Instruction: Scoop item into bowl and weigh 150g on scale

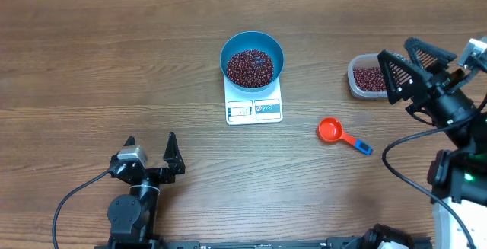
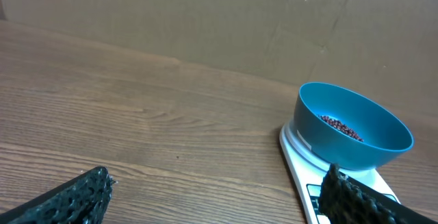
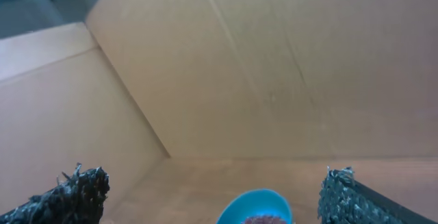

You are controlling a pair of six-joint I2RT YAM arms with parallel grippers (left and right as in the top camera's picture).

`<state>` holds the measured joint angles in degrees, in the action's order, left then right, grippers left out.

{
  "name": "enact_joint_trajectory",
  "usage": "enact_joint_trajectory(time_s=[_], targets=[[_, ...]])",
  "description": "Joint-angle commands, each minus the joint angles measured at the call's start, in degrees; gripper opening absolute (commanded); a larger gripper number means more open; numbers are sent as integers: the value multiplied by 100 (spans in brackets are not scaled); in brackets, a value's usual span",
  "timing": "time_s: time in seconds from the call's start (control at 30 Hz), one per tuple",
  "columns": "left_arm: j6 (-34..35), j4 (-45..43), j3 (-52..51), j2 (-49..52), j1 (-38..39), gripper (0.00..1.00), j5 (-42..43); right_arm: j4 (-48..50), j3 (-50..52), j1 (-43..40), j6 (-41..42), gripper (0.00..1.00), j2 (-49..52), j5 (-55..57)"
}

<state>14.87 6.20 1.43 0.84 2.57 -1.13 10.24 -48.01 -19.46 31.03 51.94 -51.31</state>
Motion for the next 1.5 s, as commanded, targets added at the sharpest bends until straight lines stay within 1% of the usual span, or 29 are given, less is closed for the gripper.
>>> enact_joint_trajectory(time_s=[0.0,0.03,0.07,0.1,0.13,0.23,0.3,0.37,0.5,0.9,1.03,1.17,1.27,1.37,1.47], targets=[[37,-11,-28,-63,-42,100,-37,-778,-608,90,-511,100,-304,254],[37,-9,-28,-63,-42,100,-37,-1342,-828,175,-750,100,-372,503],[37,-11,-28,-63,-42,100,-37,-1563,-916,216,-835,100,-396,629],[37,-11,-28,-63,-42,100,-37,-2013,-1091,310,-1012,100,-435,920],[37,-11,-28,-63,-42,100,-37,-2549,-1300,450,-1228,100,-470,1342],[37,-11,-28,-63,-42,100,-37,-3696,-1749,901,-1644,100,-544,2446],[37,-11,-28,-63,-42,100,-37,-4144,-1921,1226,-1679,100,-612,2966],[37,-11,-28,-63,-42,100,-37,-4291,-1969,1493,-1676,100,-710,3209],[37,-11,-28,-63,-42,100,-39,-4328,-1969,1729,-1672,100,-887,3239],[37,-9,-28,-63,-42,100,-37,-4800,-1967,1786,-1674,100,-940,3244],[37,-9,-28,-61,-42,100,-37,-5228,-1967,1786,-1674,100,-940,3246],[37,-11,-28,-63,-42,100,-37,-5292,-1967,1786,-1674,100,-933,3755],[37,-9,-28,-61,-42,100,-37,-5521,-1965,1786,-1676,100,-933,4181],[37,-11,-28,-61,-42,100,-37,-5978,-1956,1786,-1674,100,-922,4621],[37,-11,-28,-61,-42,100,-37,-6435,-1945,1786,-1676,100,-887,4789]])
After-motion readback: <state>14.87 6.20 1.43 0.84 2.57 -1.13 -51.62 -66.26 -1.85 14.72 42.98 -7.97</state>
